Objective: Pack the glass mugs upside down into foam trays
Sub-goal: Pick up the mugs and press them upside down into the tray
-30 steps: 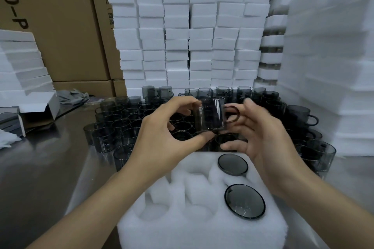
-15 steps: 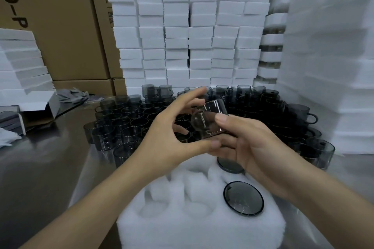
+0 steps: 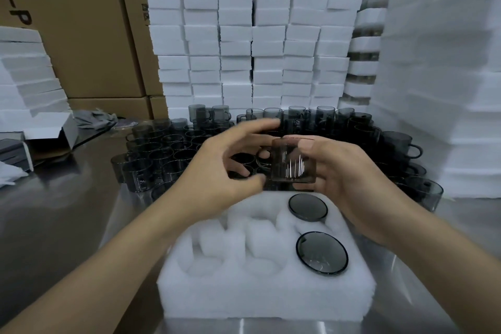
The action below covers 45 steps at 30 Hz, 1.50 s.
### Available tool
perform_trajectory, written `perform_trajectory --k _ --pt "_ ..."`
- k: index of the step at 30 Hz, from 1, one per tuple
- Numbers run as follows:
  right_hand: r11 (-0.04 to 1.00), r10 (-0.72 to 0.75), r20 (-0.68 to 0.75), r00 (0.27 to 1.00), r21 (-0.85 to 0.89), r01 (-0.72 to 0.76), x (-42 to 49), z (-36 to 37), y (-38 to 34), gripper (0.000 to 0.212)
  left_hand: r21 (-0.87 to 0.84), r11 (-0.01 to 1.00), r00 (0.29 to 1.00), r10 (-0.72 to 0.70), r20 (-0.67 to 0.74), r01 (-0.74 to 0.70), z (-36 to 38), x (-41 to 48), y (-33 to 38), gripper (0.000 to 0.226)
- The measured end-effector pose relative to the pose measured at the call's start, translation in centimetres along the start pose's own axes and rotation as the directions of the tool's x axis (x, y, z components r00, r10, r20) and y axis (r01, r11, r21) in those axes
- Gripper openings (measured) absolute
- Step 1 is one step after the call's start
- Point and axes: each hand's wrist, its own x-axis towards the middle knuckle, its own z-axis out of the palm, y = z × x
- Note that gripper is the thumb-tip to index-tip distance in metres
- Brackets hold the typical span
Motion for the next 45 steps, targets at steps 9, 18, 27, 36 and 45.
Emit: perform_trajectory --k 9,18,27,36,45 --pt "0.827 -0.013 0.208 0.978 -0.547 0.127 -2.6 2.3 -0.5 0.045 0.146 0.985 0.979 -0.062 -0.193 0.091 -0.9 -0.2 -1.8 0.048" --pt "0.648 -0.021 0.282 0.959 -0.727 0.228 -3.6 2.5 -1.5 0.054 0.373 0.928 0.998 0.013 -0.067 0.013 -0.8 -0.2 -2.8 0.040" --pt "0.581 -0.070 0.283 0.957 -0.768 0.270 -3.8 2.9 -1.7 0.055 0.395 0.919 0.998 0.001 -0.058 0.022 -0.6 -0.1 -3.0 0.036" --pt "0.383 0.033 0.365 0.931 -0.865 0.325 -3.6 2.6 -0.8 0.068 0.400 0.916 0.999 0.008 -0.049 0.012 -0.6 0.0 -3.1 0.033" --pt "0.445 0.032 0.416 0.909 -0.820 0.360 -2.9 1.9 0.1 0.048 0.403 0.915 0.999 -0.011 -0.053 0.031 -0.6 -0.1 -2.9 0.033"
